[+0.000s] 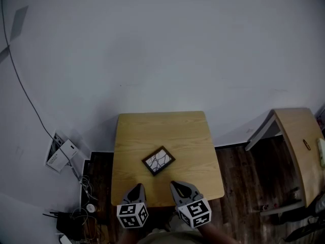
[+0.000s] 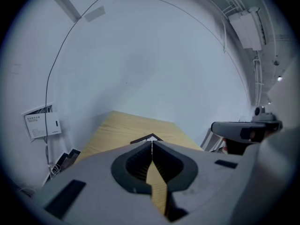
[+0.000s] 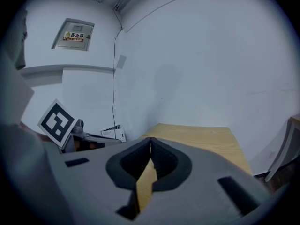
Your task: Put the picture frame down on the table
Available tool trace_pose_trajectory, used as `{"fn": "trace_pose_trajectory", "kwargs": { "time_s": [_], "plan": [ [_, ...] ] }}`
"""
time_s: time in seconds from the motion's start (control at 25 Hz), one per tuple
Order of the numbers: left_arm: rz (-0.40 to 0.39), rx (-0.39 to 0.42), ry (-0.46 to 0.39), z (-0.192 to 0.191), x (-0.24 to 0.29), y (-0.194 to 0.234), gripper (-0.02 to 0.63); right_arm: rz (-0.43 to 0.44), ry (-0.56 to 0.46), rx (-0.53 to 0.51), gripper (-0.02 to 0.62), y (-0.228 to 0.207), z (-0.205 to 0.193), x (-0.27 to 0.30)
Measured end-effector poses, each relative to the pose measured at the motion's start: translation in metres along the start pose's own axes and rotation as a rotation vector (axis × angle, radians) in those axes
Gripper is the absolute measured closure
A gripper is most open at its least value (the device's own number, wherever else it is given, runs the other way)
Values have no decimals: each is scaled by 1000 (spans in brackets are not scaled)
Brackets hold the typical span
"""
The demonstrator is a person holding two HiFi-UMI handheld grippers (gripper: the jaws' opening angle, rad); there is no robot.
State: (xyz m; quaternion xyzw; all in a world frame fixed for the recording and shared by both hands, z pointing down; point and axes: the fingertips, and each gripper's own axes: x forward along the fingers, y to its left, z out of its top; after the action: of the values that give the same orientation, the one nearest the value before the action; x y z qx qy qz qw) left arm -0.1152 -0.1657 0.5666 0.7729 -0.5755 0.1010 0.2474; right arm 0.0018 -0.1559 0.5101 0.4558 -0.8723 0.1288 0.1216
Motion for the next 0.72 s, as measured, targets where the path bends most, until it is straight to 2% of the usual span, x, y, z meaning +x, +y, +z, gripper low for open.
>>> {"fn": "trace_pose_trajectory", "kwargs": {
  "time_s": [0.72],
  "plan": [
    [-90, -10, -12, -24, -89, -19, 600, -21, -11, 12, 595, 67, -21, -72]
  ]
}}
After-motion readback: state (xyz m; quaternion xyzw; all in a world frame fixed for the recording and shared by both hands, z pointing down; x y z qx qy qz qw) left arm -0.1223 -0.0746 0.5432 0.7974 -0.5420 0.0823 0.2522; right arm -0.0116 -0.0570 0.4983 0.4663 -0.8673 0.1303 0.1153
